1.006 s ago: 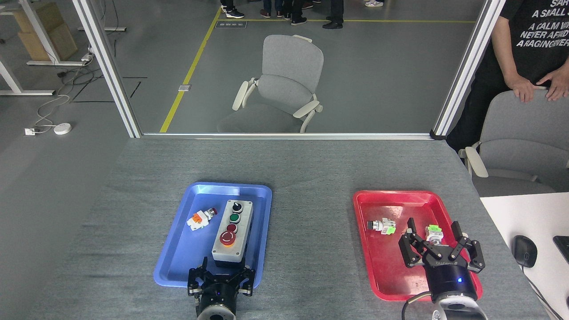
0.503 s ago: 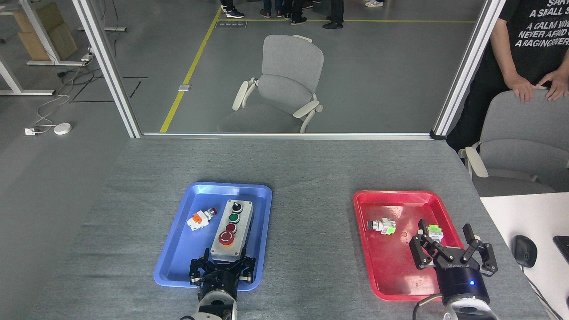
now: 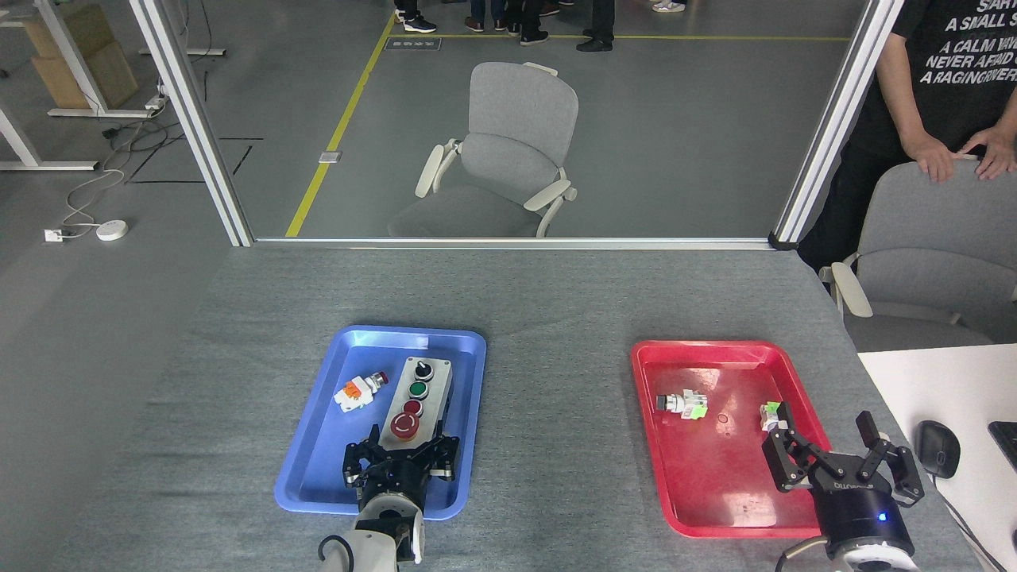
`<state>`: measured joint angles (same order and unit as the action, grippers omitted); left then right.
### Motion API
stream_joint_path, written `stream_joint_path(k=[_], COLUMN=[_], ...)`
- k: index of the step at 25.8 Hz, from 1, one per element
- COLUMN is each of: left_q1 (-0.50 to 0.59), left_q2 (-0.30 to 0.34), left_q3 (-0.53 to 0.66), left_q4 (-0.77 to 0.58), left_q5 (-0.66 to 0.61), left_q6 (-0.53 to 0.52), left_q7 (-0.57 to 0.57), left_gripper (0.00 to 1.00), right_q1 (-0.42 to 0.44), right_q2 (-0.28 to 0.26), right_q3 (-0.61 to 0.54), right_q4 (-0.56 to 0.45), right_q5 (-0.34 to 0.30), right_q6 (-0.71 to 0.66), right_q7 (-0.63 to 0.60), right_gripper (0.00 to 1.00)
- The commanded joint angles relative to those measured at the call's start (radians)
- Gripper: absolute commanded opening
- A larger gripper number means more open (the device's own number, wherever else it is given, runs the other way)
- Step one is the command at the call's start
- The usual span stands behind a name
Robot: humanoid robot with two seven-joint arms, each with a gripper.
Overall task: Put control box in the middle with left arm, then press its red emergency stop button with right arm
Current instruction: 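Grasp the near end of the grey control box with the left gripper, then lift and carry the control box off the blue tray toward the gap between trays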
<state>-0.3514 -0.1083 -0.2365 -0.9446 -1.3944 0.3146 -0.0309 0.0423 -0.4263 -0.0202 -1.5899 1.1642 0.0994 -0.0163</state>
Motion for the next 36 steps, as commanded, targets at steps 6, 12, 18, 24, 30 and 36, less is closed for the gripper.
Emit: stream_joint_path(k=[6,12,18,24,30,36], left_q1=[-0.018,-0.015,-0.011,0.025,0.025,0.005], left_q2=[0.005,0.015,0.033,0.035,-0.031,-0.033], left_q3=[0.000,-0.003,0.003,0.008,-0.092,-0.297], left_q4=[0.015,0.009,-0.083,-0.269,-0.298,-0.264], left_q5=[0.060,0.058,0.060,0.080,0.083,0.114], left_q6=[-0.035,-0.086,-0.091,-0.097,-0.078,0.001], left_q7=[-0.003,0.005,0.026,0.022,0.014,0.014], left_gripper=[0.82,0.00,0.00,0.00,0.00,0.00], right_q1=[0.013,0.005,-0.021,-0.022,-0.021,-0.015], right_q2=[-0.012,-0.014,-0.014,-0.009,0.006,0.004], right_q3=[0.003,-0.004,-0.006,-0.003,-0.003,0.002], right_q4=[0.064,0.077,0.110,0.116,0.123,0.126], right_q5=[0.012,0.005,0.006,0.014,0.015,0.015], right_q6=[-0.024,-0.024,-0.032,-0.029,-0.032,-0.033], right_q7=[-0.070,-0.067,-0.068,-0.065,-0.060,-0.070], right_gripper=[0.98,0.98,0.98,0.98,0.98,0.98])
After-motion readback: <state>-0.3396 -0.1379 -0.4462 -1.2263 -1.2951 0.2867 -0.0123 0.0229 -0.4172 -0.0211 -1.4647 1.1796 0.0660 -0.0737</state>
